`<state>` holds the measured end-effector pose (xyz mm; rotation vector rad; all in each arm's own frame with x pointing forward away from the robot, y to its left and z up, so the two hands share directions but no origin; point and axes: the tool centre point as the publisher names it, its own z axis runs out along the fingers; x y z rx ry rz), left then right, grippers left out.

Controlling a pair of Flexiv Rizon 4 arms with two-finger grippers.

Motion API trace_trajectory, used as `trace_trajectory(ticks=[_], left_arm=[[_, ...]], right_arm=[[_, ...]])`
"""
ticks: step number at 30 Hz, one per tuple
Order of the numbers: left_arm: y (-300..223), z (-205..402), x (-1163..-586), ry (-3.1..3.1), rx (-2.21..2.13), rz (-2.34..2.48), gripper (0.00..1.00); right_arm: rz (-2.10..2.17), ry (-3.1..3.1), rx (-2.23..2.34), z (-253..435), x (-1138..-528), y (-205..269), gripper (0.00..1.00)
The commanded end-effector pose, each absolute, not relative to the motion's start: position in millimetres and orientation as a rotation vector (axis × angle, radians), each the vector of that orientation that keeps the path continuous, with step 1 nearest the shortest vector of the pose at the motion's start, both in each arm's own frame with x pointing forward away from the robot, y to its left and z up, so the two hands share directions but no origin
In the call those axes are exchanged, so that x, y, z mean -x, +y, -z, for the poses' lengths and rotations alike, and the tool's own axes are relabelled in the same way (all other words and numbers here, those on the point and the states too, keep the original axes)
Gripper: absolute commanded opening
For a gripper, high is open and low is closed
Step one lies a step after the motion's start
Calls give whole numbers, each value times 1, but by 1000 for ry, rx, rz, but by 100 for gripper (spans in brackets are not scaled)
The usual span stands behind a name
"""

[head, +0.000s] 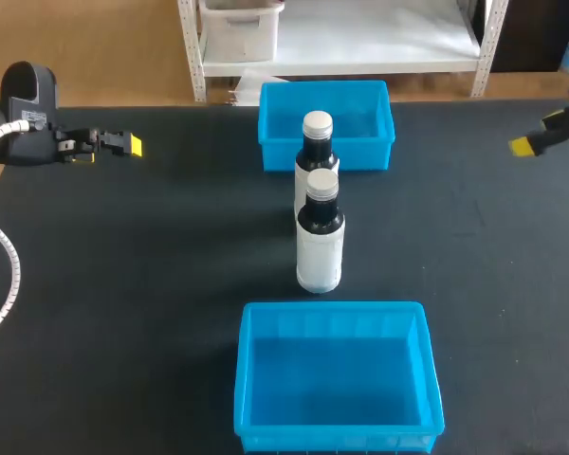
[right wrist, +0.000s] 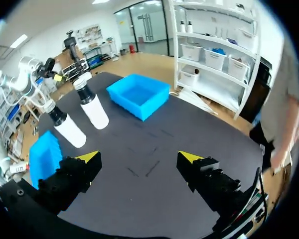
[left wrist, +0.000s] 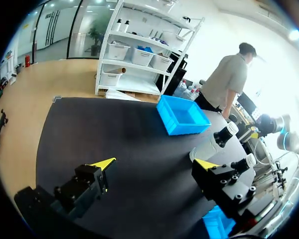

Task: Pick up the bottle, and place it in the far bin if it is heavy, or in the near bin if it is light.

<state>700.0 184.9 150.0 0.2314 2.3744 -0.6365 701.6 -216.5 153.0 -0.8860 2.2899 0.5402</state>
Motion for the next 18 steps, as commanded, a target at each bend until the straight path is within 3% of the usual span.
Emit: trace_trajectory(ticks=[1, 6, 18], left_arm=[[185, -150, -700, 2374, -231, 636, 100], [185, -150, -700, 2374, -231, 636, 100], [185, -150, -700, 2374, -231, 636, 100]], right_arm=[[-1016, 2156, 1344, -154, -704, -226, 100], [-1039, 2128, 1547, -152, -699, -233, 100], [-1016, 2165, 1533, -149, -700, -236, 100]])
